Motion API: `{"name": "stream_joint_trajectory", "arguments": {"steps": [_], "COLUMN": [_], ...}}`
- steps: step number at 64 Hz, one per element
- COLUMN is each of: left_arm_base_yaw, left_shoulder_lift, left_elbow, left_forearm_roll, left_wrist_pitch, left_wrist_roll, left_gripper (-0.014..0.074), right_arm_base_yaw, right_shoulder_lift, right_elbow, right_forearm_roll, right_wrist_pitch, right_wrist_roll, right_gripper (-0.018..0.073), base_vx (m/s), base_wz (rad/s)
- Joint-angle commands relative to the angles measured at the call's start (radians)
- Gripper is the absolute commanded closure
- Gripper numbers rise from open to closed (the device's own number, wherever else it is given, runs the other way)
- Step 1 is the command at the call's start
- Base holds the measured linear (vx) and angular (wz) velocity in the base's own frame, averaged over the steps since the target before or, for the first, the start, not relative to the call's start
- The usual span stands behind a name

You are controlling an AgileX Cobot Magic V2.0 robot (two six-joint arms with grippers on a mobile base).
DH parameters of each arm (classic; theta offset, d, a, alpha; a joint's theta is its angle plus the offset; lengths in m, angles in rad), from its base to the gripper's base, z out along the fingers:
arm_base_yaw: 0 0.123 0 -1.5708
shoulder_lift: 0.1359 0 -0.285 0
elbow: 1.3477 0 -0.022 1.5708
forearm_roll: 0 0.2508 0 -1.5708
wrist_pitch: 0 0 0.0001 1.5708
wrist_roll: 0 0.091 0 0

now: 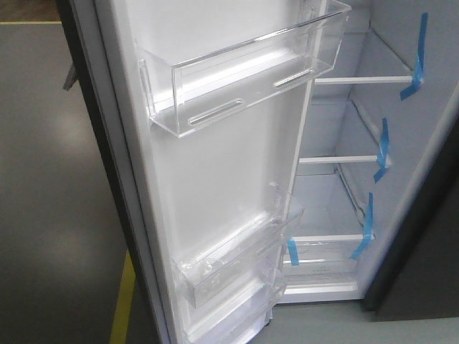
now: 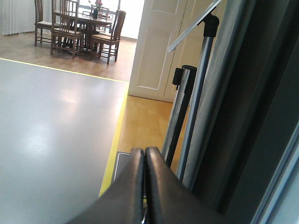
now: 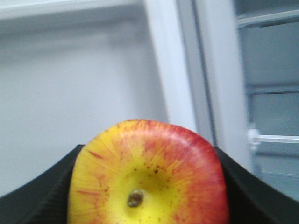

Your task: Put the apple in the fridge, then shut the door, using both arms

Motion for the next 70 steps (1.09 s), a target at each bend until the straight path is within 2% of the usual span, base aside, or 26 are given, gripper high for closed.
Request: {"name": "stream_joint_trajectory", "arguments": {"steps": [1, 5, 9, 14, 18, 34, 46, 58, 70], "left_arm_base_yaw": [-0.006, -0.006, -0.006, -0.006, -0.006, -0.006, -0.006, -0.006, -0.006], "left_shoulder_lift": [-0.014, -0.014, -0.014, -0.014, -0.014, -0.014, -0.014, -0.014, -0.014], "left_elbow": [0.029, 0.029, 0.029, 0.029, 0.029, 0.029, 0.029, 0.029, 0.029], "left_forearm_roll": [-0.002, -0.002, -0.002, -0.002, -0.002, -0.002, -0.002, -0.002, -0.002], "left_wrist_pitch": [-0.08, -0.08, -0.08, -0.08, -0.08, -0.08, -0.08, -0.08, -0.08], "left_wrist_roll": [-0.009, -0.009, -0.009, -0.009, -0.009, -0.009, -0.009, -0.009, -0.009], "left_gripper": [0.0602, 0.0602, 0.0602, 0.0602, 0.0602, 0.0602, 0.0602, 0.0602, 0.0602], "right_arm_base_yaw": [-0.001, -0.001, -0.001, -0.001, -0.001, -0.001, -0.001, -0.001, -0.001], "right_shoulder_lift": [0.071, 0.129, 0.183, 0.238, 0.267, 0.333, 0.347, 0.347, 0.347], "right_elbow": [-0.068, -0.082, -0.084, -0.084, -0.084, -0.084, -0.084, -0.084, -0.084], "right_forearm_roll": [0.252, 0.38, 0.483, 0.559, 0.582, 0.585, 0.555, 0.532, 0.531], "right_wrist_pitch": [0.056, 0.113, 0.165, 0.219, 0.238, 0.262, 0.291, 0.299, 0.297], "right_wrist_roll": [-0.22, -0.344, -0.42, -0.487, -0.521, -0.528, -0.546, -0.546, -0.545], "right_gripper": [0.0552, 0.0552, 0.0552, 0.0552, 0.0551, 0.0542, 0.0493, 0.0347, 0.0119], "base_vx": [0.0, 0.0, 0.0, 0.0, 0.0, 0.0, 0.0, 0.0, 0.0], "base_wz": [0.0, 0.0, 0.0, 0.0, 0.0, 0.0, 0.0, 0.0, 0.0]}}
